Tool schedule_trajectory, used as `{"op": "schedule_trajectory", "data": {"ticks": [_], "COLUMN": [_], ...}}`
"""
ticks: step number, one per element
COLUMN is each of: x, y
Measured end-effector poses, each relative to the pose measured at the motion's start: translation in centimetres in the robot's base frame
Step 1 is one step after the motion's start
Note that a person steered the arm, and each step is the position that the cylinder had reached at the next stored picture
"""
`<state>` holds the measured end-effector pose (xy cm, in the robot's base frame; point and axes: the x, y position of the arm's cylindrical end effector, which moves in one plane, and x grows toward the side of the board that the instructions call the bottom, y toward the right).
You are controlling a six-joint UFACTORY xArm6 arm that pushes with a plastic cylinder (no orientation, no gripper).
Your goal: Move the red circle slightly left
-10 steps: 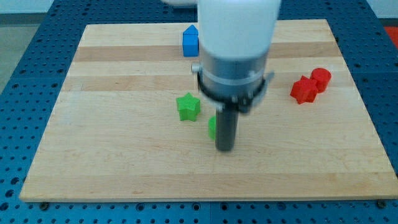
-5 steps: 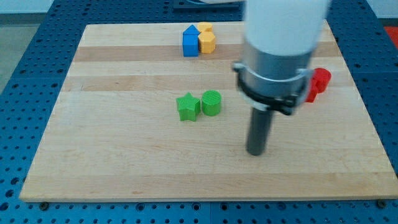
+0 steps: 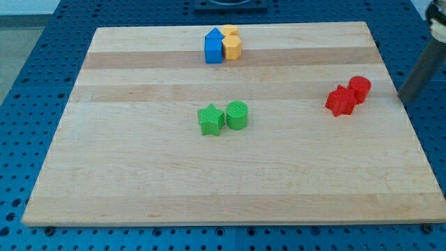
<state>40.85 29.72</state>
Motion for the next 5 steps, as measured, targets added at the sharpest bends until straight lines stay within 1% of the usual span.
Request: {"op": "schedule_trajectory", "data": {"ticks": [1,3,4,5], "x": [0.6,-0.7,-0.8,0.5], "y": [-1.5,-4.1,-4.8,-6.3]}}
